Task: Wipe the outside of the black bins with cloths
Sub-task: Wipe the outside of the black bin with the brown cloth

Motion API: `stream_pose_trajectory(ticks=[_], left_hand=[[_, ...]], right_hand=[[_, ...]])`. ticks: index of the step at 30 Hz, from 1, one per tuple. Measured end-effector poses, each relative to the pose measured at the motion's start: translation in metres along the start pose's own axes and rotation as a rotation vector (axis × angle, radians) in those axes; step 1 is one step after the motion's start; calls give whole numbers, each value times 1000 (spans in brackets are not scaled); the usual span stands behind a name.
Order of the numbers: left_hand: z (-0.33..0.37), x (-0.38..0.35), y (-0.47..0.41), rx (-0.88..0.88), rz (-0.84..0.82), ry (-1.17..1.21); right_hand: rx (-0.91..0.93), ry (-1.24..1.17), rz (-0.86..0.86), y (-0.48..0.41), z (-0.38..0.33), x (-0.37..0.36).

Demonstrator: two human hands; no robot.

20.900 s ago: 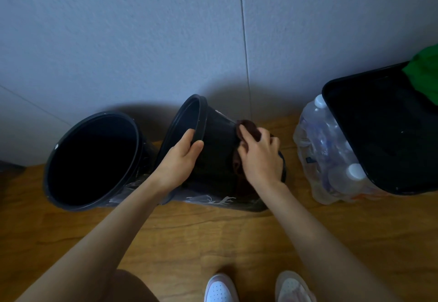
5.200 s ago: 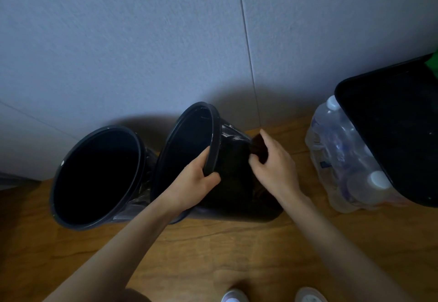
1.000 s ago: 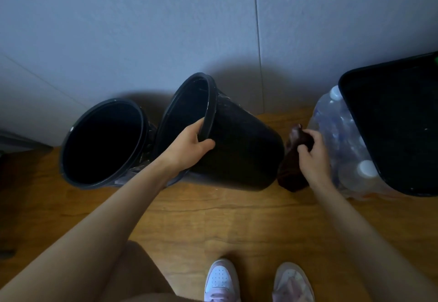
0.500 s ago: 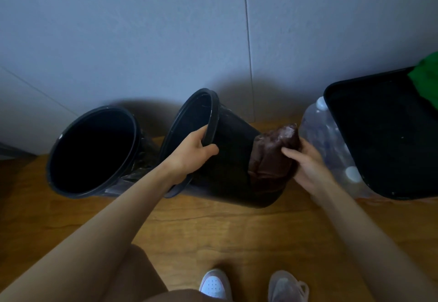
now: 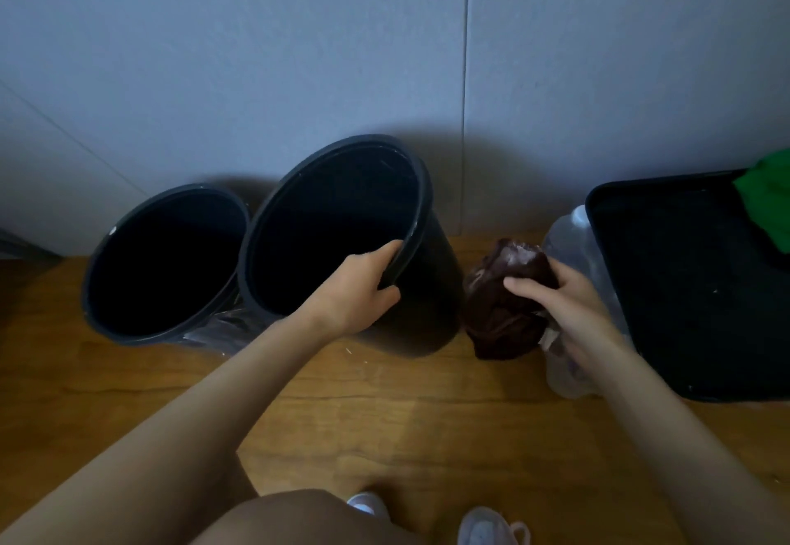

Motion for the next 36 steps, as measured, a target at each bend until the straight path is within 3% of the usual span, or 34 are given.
stream_pose_trajectory(ticks=[7, 10, 14, 16, 20, 25, 27, 30, 33, 36], left_hand=[[-15, -37, -12, 31, -173, -341], [-20, -45, -14, 39, -215, -369], [-29, -49, -14, 76, -239, -345], [-31, -50, -14, 76, -240, -322], [-31, -54, -14, 77, -282, -332], [-31, -60, -14, 47, -330, -360], [-34, -55, -15, 50, -291, -326], [-34, -45, -16, 43, -206, -219], [-30, -30, -16, 22, -128, -90], [-28, -9, -15, 15, -66, 50]], right_hand=[[481, 308, 161, 27, -72, 9], [540, 386, 172, 31, -94, 8], [350, 119, -32, 27, -103, 6], [215, -17, -48, 25, -102, 9], [129, 257, 146, 22, -99, 24], [-3, 121, -204, 34, -92, 11], [14, 377, -128, 32, -90, 13], [155, 902, 153, 29, -95, 16], [361, 1071, 317, 34, -102, 8], [371, 1265, 422, 32, -98, 9]])
Point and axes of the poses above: each hand's wrist, its own y-axis away from the middle knuckle, its own x-axis out of the back of the hand, z = x × y, the point moved 6 cm from there along -y, towards the middle knuckle, and after that the axes turned 9 degrees about -x, right-handed, at the moved point
